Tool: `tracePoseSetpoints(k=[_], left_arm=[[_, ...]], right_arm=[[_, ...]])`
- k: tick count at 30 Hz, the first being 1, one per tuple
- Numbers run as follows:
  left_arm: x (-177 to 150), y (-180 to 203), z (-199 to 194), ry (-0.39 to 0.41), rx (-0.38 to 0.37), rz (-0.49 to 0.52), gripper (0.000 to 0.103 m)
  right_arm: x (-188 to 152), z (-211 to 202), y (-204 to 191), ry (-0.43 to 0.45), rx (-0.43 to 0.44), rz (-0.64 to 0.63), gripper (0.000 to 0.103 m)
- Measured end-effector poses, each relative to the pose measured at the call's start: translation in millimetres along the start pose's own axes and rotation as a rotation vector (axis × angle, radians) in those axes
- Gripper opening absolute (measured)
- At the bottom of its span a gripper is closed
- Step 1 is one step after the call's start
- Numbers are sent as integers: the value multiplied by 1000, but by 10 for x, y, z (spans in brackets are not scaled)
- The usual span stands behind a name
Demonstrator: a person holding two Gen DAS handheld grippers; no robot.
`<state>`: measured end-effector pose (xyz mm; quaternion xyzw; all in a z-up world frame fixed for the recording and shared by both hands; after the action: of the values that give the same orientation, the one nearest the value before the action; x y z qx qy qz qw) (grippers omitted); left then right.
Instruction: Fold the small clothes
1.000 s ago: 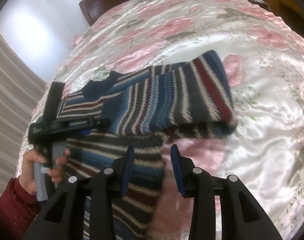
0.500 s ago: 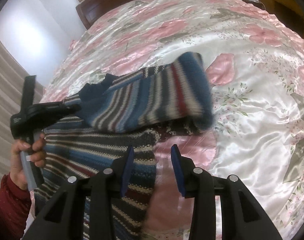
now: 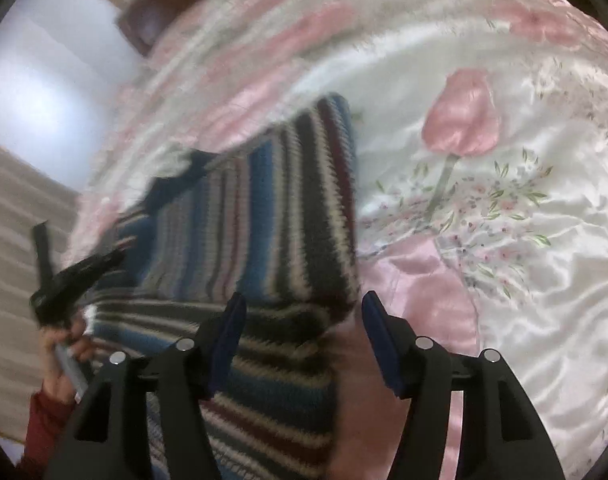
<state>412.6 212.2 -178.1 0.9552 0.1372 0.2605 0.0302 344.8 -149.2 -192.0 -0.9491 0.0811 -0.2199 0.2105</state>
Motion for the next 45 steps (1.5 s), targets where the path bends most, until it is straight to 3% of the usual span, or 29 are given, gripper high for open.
tracePoseSetpoints(k=[1, 3, 6, 7, 9, 12, 17, 20, 26, 29, 32, 34, 36, 39, 45], left_arm=[[-33, -35, 14, -3, 5, 2, 8], [-93, -62, 110, -17, 31, 16, 10], [-233, -195, 213, -40, 57, 10, 16], [-249, -213, 214, -36, 58, 18, 19], [-254, -224, 158, -24, 89, 47, 40], [-235, -277, -25, 3, 115, 55, 48], [-167, -135, -400, 43, 30, 62, 60], [-201, 149, -349, 5, -30, 110, 61], [-426, 260, 184, -140, -29, 103, 57], [-475, 251, 268, -126, -31, 119, 58], [-469, 273, 265, -122, -32, 137, 57], [-444, 252, 208, -132, -56, 129, 57], [-443, 151, 76, -130, -66, 126, 60], [-346, -197, -199, -78, -57, 134, 74], [-177, -1636, -460, -75, 143, 78, 79]], right_arm=[[11, 67, 19, -11, -36, -4, 58], [-22, 167, 67, -41, -58, -2, 44], [-113, 238, 102, -47, -95, -40, 39], [-137, 248, 95, -45, -103, -51, 39], [-164, 251, 73, -45, -125, -76, 39], [-150, 179, -31, -48, -142, -95, 43], [-36, -117, -291, 32, -122, -106, 52], [-11, -66, -443, 23, -94, -113, 52], [-59, 245, -372, -32, -116, -87, 50], [-117, 335, -337, -35, -125, -99, 51], [-152, 377, -386, -38, -139, -140, 61], [-144, 316, -487, -41, -174, -144, 61], [-124, 205, -646, -22, -154, -162, 64], [-106, 93, -898, -2, -161, -200, 69], [-207, 200, -1300, -44, -118, -258, 74]])
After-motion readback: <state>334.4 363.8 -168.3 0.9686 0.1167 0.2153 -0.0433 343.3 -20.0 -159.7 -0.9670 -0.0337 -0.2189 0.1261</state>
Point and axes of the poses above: each gripper's, at about its wrist camera, not at the fingertips, and z roughly the way its jaws point, y to its right, x to its top, the point moved 4 cm from there along z, roughly the way its jaws point, and after that the axes turned 4 degrees about y, right-handed, at the moved point
